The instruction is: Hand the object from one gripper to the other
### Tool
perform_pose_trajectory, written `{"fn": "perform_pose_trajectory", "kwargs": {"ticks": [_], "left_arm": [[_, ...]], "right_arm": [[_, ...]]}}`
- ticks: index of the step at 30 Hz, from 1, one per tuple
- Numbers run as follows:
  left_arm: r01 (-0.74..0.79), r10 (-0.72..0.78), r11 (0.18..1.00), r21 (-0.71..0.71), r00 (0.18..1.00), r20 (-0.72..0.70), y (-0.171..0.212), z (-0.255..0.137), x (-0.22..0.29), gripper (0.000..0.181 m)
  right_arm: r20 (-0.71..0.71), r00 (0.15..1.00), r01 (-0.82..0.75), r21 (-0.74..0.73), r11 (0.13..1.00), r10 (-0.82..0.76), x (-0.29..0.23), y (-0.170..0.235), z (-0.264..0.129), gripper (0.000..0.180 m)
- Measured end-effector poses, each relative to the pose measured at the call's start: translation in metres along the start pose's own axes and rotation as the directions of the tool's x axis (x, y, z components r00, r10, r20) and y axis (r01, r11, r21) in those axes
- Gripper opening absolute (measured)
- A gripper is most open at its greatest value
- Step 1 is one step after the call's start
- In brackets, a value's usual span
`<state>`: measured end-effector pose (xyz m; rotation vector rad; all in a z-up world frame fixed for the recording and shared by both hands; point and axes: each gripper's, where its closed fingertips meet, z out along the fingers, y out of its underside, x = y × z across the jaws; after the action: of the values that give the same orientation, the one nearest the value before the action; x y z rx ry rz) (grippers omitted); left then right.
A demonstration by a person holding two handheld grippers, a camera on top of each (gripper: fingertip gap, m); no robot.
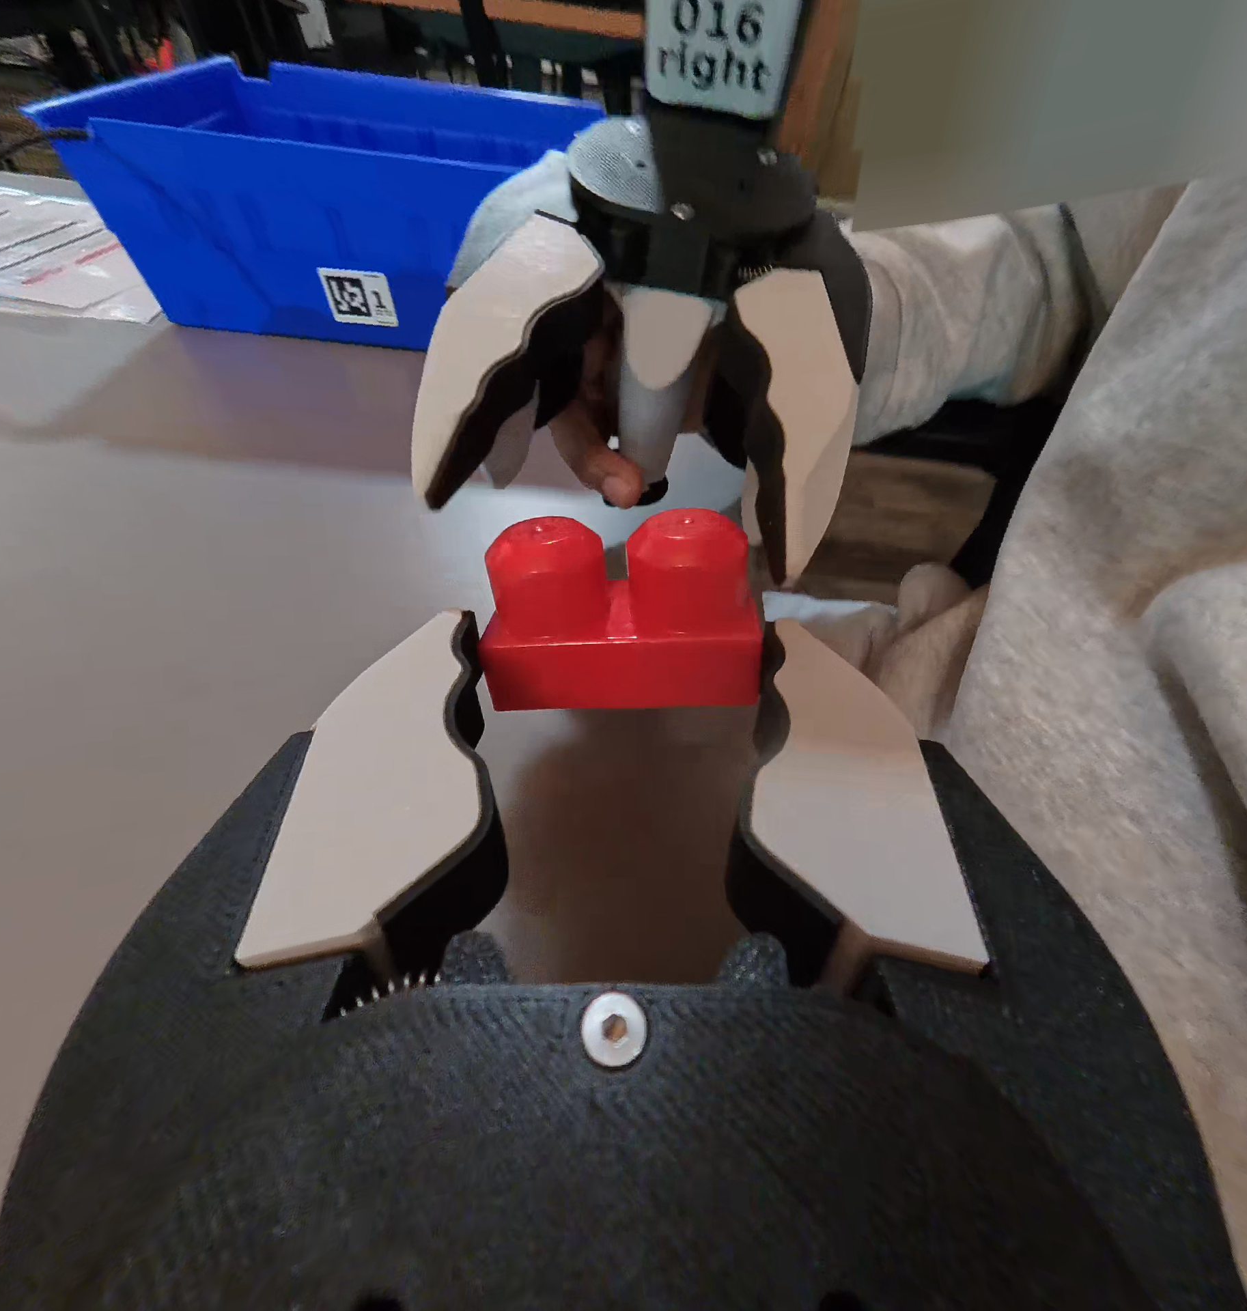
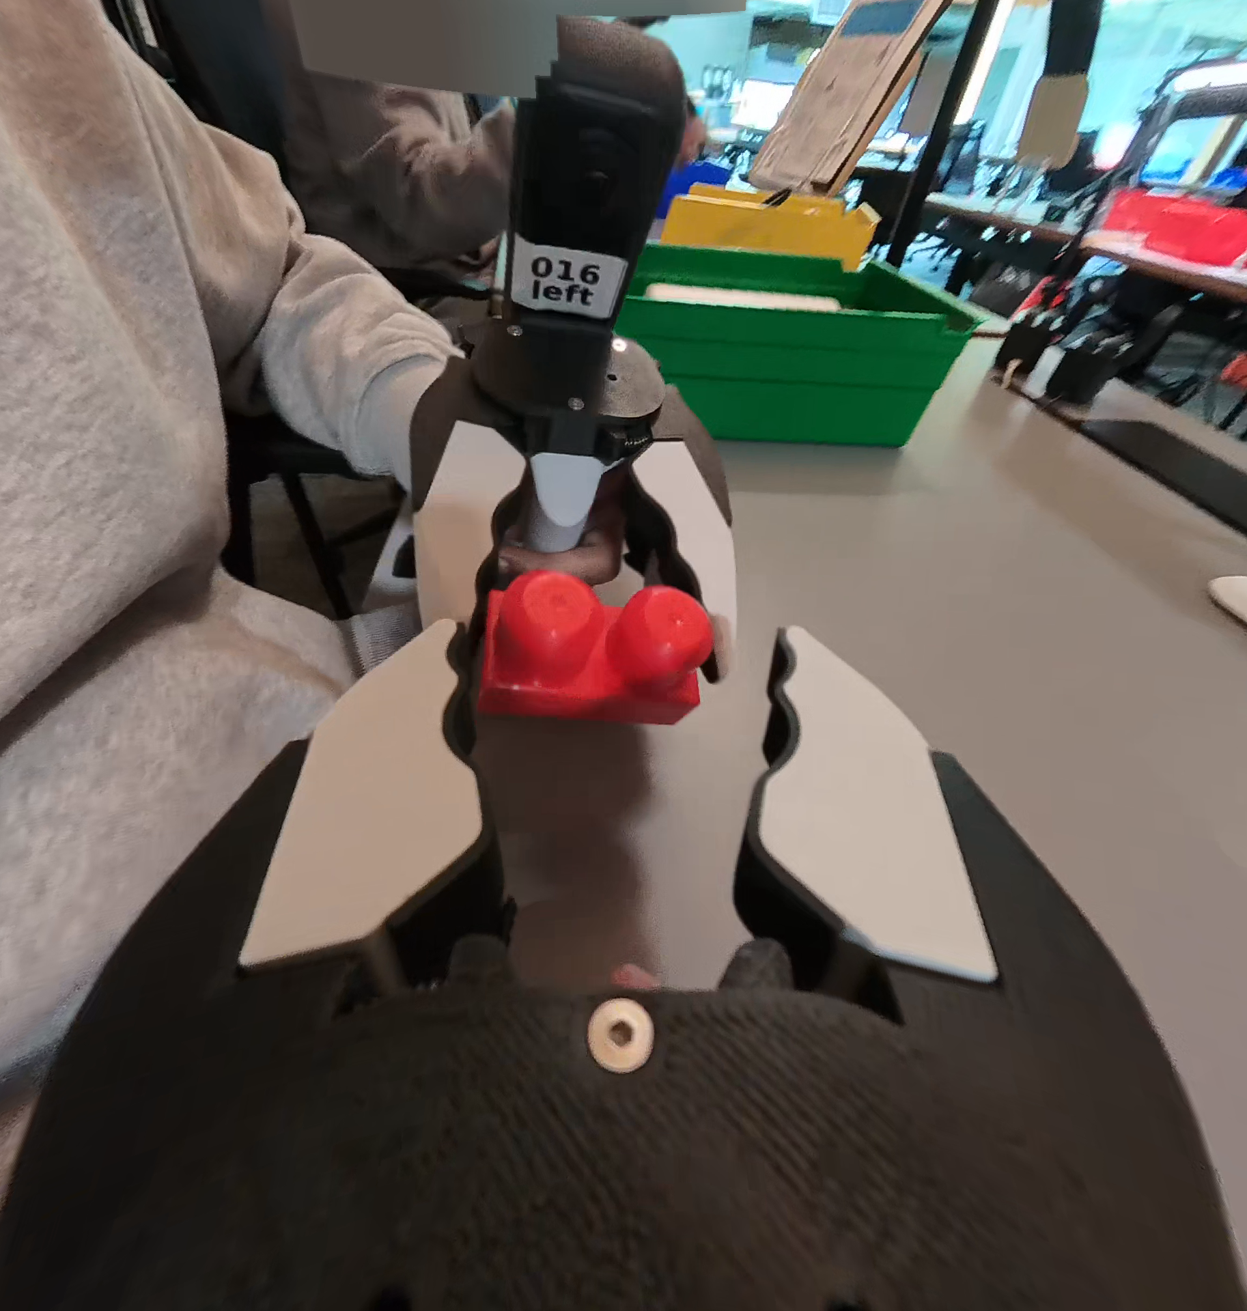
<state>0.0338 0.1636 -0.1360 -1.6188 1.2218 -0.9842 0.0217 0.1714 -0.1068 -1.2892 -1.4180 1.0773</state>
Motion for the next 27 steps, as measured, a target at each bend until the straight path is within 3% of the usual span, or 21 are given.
{"fn": "perform_pose_trajectory", "kwargs": {"ticks": [7,10,14,16,19,27], "left_arm": [[0.339,-0.316,0.920,0.200,0.939,-0.135,-0.023,-0.018,-0.018,0.075],[0.461,-0.414,0.859,0.223,0.881,-0.227,-0.026,-0.021,-0.019,0.075],[0.587,-0.502,0.782,0.209,0.792,-0.347,-0.031,-0.022,-0.013,0.075],[0.646,-0.541,0.740,0.188,0.738,-0.403,-0.033,-0.021,-0.009,0.075],[0.709,-0.585,0.690,0.145,0.664,-0.466,-0.032,-0.019,-0.004,0.075],[0.786,-0.643,0.617,0.029,0.526,-0.557,-0.027,-0.010,0.013,0.075]], "right_arm": [[-0.075,0.992,0.106,0.050,0.993,-0.102,0.008,-0.006,-0.004,0.082],[-0.108,0.964,0.247,0.033,0.969,-0.242,0.006,-0.007,-0.004,0.074],[-0.129,0.889,0.444,0.005,0.896,-0.440,-0.004,-0.010,-0.004,0.047],[-0.130,0.863,0.491,-0.007,0.871,-0.487,-0.009,-0.010,-0.002,0.048],[-0.122,0.877,0.467,-0.015,0.884,-0.465,-0.009,-0.007,0.003,0.061],[-0.102,0.906,0.415,0.017,0.910,-0.412,-0.012,-0.008,0.007,0.064]]}}
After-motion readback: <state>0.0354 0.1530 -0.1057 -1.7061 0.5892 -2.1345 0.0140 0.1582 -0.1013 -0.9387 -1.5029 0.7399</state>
